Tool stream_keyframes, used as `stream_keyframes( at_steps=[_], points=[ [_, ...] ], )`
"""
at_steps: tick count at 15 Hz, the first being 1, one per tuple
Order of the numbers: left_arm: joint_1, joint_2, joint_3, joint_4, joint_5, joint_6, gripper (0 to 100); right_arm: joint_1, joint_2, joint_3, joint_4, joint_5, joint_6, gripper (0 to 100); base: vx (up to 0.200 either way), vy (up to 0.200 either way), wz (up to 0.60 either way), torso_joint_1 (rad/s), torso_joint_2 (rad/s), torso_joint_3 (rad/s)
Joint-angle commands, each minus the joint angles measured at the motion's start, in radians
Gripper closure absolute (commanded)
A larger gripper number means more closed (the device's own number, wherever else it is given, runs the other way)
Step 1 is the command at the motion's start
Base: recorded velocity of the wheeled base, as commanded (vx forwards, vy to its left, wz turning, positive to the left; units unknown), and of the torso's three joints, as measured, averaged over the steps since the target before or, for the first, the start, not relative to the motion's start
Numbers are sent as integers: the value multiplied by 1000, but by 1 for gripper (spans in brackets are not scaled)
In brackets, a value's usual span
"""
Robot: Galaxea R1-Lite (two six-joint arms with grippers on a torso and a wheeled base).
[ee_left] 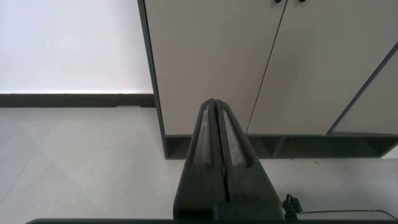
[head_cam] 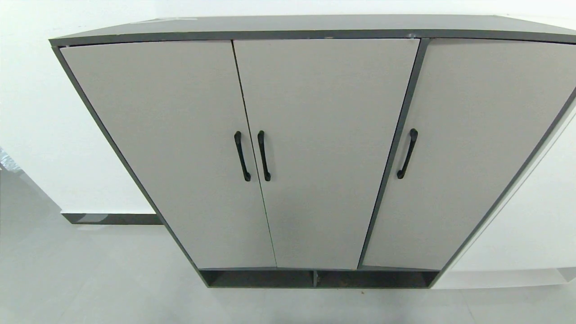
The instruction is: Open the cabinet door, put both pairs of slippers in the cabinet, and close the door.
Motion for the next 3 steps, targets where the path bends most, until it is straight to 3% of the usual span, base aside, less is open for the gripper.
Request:
stream_keyframes(
  at_steps=[1, 3],
  points=[
    [0, 2, 0, 0, 0, 0, 100, 0, 5, -1, 0, 0, -1, 100, 0, 0, 0, 0, 0, 0],
    [0, 2, 0, 0, 0, 0, 100, 0, 5, -1, 2, 2, -6, 100, 0, 0, 0, 0, 0, 0]
  ],
)
